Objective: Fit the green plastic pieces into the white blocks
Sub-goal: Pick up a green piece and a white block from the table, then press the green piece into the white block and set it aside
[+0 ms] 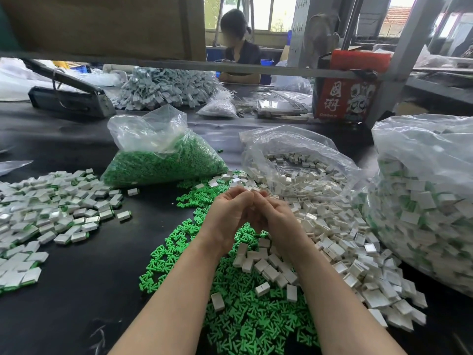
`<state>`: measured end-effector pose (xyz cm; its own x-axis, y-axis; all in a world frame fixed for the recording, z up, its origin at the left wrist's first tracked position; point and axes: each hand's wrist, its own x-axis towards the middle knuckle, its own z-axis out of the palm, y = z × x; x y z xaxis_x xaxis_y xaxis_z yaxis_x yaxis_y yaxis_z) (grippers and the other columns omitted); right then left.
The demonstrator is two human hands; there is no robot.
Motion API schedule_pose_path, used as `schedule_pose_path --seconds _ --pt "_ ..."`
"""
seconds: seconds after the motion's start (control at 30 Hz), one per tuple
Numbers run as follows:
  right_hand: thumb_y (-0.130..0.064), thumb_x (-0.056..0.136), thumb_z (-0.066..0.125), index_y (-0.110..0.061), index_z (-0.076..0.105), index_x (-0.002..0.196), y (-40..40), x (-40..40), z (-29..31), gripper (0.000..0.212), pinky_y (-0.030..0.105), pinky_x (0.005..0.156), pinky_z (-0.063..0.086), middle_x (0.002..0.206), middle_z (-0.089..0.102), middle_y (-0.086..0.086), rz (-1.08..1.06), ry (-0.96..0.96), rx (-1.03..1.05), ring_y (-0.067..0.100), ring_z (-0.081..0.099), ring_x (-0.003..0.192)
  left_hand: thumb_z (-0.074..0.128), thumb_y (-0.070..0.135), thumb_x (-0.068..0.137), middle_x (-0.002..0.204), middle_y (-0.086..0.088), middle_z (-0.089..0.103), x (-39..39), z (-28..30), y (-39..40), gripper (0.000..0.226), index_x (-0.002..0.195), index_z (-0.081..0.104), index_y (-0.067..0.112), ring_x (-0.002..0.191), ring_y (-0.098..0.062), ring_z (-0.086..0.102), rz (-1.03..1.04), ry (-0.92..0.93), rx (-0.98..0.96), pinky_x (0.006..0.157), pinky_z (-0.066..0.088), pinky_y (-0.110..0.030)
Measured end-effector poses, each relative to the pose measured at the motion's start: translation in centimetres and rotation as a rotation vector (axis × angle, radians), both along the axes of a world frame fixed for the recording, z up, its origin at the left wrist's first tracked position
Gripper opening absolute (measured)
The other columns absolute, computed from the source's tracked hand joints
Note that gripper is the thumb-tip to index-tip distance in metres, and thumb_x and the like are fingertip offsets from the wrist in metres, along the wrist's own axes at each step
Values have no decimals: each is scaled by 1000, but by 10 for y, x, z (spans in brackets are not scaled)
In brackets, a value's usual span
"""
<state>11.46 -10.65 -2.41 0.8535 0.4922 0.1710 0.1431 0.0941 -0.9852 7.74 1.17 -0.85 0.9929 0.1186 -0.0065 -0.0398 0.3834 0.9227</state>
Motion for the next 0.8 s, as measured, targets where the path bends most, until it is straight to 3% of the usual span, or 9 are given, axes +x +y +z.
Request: schedule_pose_path --seconds 0.13,0.27,0.4,0.5,0.57,0.67,0.8 --pt "-54 96 40 -6 62 81 0 2 -1 55 23 52 36 61 47 1 31 73 67 11 41 54 65 2 80 71 -13 65 1 -1 11 5 79 70 3 57 -21 61 -68 1 -1 57 56 -33" --pt "-49 92 41 -12 65 81 0 3 -2 45 25 53 35 66 49 5 26 113 103 13 41 56 74 10 75 85 -9 75 1 -1 17 11 84 79 9 70 -14 72 -91 13 -87 63 56 -20" --pt "-46 92 44 -2 61 97 -2 6 0 47 25 53 34 65 48 4 34 134 114 13 41 55 76 13 73 97 -13 75 1 -1 21 15 87 79 10 77 -16 73 -95 24 -91 68 57 -24" --pt "-43 94 44 -3 60 88 -5 6 2 43 23 52 34 63 49 2 51 153 126 13 41 55 80 22 69 106 -14 74 0 1 25 23 90 77 13 87 -20 73 -88 22 -34 80 55 -32" --pt "-38 99 43 -12 61 73 -6 4 4 40 22 50 34 60 49 1 46 138 122 12 41 53 85 30 61 104 -13 75 -2 5 30 30 87 76 17 91 -21 73 -56 25 22 82 51 -34" --pt "-30 103 42 -17 59 65 -8 4 8 44 25 50 33 57 50 0 -10 102 89 12 41 49 87 32 59 91 -6 77 -7 7 49 34 88 73 22 82 -17 74 103 45 240 77 50 -33" --pt "-22 102 46 -10 58 66 -10 4 11 40 23 52 37 56 51 1 -117 57 32 12 43 49 80 18 79 83 3 74 -15 -4 93 20 92 72 31 77 -16 70 509 129 788 72 57 -34"
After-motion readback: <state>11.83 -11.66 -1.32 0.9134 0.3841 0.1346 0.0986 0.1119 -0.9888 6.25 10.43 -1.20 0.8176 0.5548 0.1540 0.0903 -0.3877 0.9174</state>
